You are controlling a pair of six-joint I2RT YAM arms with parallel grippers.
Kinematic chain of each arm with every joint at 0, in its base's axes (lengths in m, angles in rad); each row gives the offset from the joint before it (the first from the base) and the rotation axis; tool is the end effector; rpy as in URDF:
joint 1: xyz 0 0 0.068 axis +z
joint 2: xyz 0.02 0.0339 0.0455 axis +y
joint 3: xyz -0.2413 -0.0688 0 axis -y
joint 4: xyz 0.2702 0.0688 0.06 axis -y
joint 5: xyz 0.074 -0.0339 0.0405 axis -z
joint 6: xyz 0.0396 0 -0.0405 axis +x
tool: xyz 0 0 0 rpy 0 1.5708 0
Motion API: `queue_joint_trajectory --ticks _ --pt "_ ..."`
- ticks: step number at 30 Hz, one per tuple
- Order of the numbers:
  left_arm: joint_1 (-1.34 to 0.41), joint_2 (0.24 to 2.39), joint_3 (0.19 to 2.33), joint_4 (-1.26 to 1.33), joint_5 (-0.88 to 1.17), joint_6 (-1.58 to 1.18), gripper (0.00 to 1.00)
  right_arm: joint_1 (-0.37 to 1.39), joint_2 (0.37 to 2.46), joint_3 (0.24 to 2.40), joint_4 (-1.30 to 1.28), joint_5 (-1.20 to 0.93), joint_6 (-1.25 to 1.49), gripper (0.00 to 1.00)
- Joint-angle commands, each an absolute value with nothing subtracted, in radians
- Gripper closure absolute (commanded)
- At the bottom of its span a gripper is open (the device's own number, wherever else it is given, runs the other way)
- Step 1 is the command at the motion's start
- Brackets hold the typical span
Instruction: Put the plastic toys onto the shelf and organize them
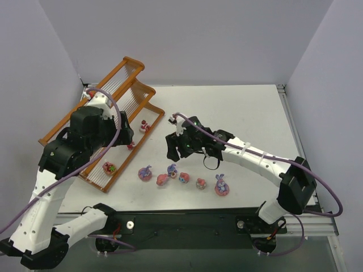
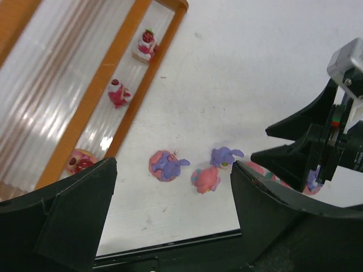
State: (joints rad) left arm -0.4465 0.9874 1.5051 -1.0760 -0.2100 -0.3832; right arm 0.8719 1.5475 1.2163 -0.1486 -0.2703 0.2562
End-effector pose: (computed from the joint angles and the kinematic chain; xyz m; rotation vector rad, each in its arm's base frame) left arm 0.1729 -0.0736 0.4410 -0.0568 2.1264 -0.2697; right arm 0.2421 0.3045 0.2718 -0.8283 2.0140 0.9536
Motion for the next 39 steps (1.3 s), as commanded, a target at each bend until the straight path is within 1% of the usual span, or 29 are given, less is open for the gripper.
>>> queue_joint_trajectory --ticks 1,3,4,5,8,11,15,17,19,23,27,34,39 --pt "-0.492 0.999 1.398 -1.023 -0.106 -0.428 0.09 0.856 1.491 1.166 -0.193 -0.120 0.356 0.45" --pt "-0.555 0.967 1.284 -0.967 -0.094 -0.460 0.11 0.854 1.474 1.157 -0.216 -0.091 0.377 0.45" --pt "-0.578 0.948 1.249 -0.944 -0.084 -0.469 0.14 0.853 1.471 1.152 -0.225 -0.083 0.380 0.46" --pt "-0.609 0.943 1.186 -0.899 -0.069 -0.477 0.14 0.853 1.460 1.141 -0.238 -0.069 0.382 0.46" --pt "-0.676 0.951 1.117 -0.845 -0.064 -0.495 0.17 0.839 1.441 1.118 -0.255 -0.054 0.380 0.46" --pt "-0.698 0.966 1.011 -0.805 -0.138 -0.505 0.20 0.815 1.430 1.097 -0.261 -0.055 0.388 0.46" --pt "-0.698 0.985 0.892 -0.762 -0.242 -0.520 0.31 0.787 1.422 1.083 -0.265 -0.066 0.403 0.47" --pt "-0.698 0.989 0.856 -0.717 -0.261 -0.520 0.34 0.778 1.419 1.078 -0.265 -0.067 0.405 0.47" --pt "-0.698 0.996 0.812 -0.652 -0.252 -0.515 0.35 0.776 1.417 1.074 -0.267 -0.069 0.407 0.48" --pt "-0.698 0.997 0.758 -0.549 -0.215 -0.503 0.37 0.769 1.410 1.068 -0.268 -0.069 0.403 0.48" --pt "-0.696 0.999 0.733 -0.486 -0.215 -0.492 0.42 0.756 1.397 1.055 -0.270 -0.069 0.399 0.49" --pt "-0.696 1.028 0.729 -0.506 -0.213 -0.477 0.50 0.735 1.379 1.042 -0.275 -0.069 0.396 0.50" --pt "-0.696 1.043 0.735 -0.547 -0.224 -0.479 0.51 0.727 1.374 1.035 -0.278 -0.069 0.396 0.50"
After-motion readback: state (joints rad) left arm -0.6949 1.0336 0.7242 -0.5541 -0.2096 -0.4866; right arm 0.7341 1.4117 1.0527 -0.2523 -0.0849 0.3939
